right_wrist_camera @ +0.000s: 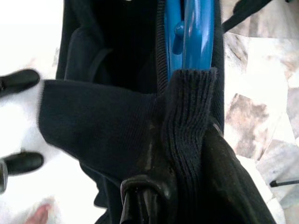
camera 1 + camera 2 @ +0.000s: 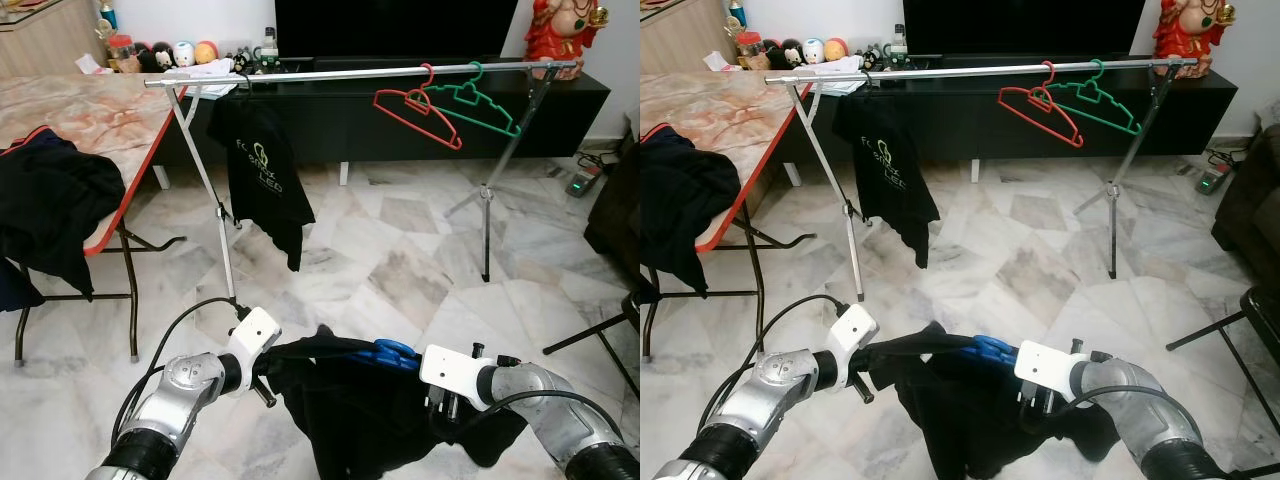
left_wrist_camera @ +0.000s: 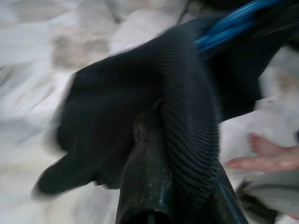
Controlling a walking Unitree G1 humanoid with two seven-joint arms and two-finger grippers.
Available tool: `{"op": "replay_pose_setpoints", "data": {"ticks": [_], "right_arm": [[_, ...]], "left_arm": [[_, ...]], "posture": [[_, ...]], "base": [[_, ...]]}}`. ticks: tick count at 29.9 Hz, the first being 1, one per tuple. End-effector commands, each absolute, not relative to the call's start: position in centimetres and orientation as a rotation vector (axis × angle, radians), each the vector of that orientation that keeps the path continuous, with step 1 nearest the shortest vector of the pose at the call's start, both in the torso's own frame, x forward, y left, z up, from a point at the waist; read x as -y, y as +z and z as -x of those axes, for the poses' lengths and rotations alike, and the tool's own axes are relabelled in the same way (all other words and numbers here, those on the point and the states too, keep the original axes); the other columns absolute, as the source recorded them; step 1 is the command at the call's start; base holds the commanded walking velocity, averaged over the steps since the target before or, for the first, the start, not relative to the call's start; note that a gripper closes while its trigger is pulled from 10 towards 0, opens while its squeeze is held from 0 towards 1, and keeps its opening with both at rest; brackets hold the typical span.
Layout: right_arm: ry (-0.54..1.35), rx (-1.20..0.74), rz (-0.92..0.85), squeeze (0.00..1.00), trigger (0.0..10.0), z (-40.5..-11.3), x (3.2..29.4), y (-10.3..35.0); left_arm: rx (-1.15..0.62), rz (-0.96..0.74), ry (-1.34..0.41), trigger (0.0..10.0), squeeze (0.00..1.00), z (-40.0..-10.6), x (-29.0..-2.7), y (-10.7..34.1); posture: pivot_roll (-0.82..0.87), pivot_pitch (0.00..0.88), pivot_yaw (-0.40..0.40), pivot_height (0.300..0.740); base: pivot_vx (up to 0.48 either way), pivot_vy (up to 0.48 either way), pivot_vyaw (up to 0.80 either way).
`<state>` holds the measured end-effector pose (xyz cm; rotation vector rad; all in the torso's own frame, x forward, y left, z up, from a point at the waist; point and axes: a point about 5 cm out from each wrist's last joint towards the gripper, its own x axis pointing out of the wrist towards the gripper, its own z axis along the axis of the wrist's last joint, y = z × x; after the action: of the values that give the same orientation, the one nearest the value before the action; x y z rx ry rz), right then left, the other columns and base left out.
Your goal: Hang hanger
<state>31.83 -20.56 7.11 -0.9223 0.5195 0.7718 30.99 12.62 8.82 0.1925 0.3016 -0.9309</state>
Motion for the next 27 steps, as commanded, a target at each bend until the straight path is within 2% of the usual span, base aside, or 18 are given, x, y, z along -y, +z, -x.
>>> {"op": "replay_pose_setpoints", "data": {"ticks": [1, 5, 11, 18, 19, 20, 21, 22, 27], "right_arm": [[0.694, -0.526, 0.896, 0.00, 0.0, -32.2, 21.0, 7.1], [0.692, -0.503, 0.737, 0.00, 0.0, -32.5, 19.1, 7.0], [0.715, -0.500, 0.748, 0.00, 0.0, -32.4, 17.9, 6.4], [0.691, -0.480, 0.702, 0.00, 0.0, -32.9, 17.4, 6.8], [0.690, -0.480, 0.704, 0.00, 0.0, -33.0, 17.3, 6.8], [0.690, -0.480, 0.704, 0.00, 0.0, -33.0, 17.3, 6.8], [0.690, -0.480, 0.705, 0.00, 0.0, -33.0, 17.2, 6.8], [0.675, -0.475, 0.698, 0.00, 0.0, -33.1, 17.1, 6.8], [0.600, -0.433, 0.649, 0.00, 0.0, -33.9, 16.8, 7.3]], "left_arm": [[-0.267, -0.189, -1.021, 10.0, 0.00, -30.5, -11.9, 10.2], [-0.284, -0.231, -1.140, 10.0, 0.00, -29.1, -10.7, 10.9], [-0.253, -0.209, -1.248, 10.0, 0.00, -27.8, -8.8, 12.3], [-0.265, -0.221, -1.258, 10.0, 0.00, -27.2, -8.8, 12.7], [-0.262, -0.217, -1.277, 10.0, 0.37, -26.9, -8.7, 12.9], [-0.262, -0.217, -1.277, 10.0, 0.37, -26.9, -8.7, 12.9], [-0.262, -0.214, -1.290, 10.0, 0.73, -26.7, -8.6, 13.1], [-0.264, -0.202, -1.310, 10.0, 1.00, -26.4, -8.5, 13.2], [-0.278, -0.192, -1.345, 10.0, 1.00, -25.8, -8.4, 13.4]], "posture": [[0.01, 0.111, 0.038, 0.740], [0.00, 0.110, 0.040, 0.740], [0.01, 0.111, 0.038, 0.740], [0.01, 0.110, 0.040, 0.740], [0.01, 0.110, 0.039, 0.740], [0.01, 0.110, 0.039, 0.740], [0.01, 0.110, 0.039, 0.740], [0.02, 0.110, 0.037, 0.740], [0.02, 0.107, 0.038, 0.740]], "base": [[0.000, 0.000, 0.00], [0.000, 0.000, 0.00], [0.000, 0.000, 0.00], [0.000, 0.000, 0.00], [0.000, 0.000, 0.00], [0.000, 0.000, 0.00], [0.000, 0.000, 0.00], [0.000, 0.000, 0.00], [0.000, 0.000, 0.00]]}}
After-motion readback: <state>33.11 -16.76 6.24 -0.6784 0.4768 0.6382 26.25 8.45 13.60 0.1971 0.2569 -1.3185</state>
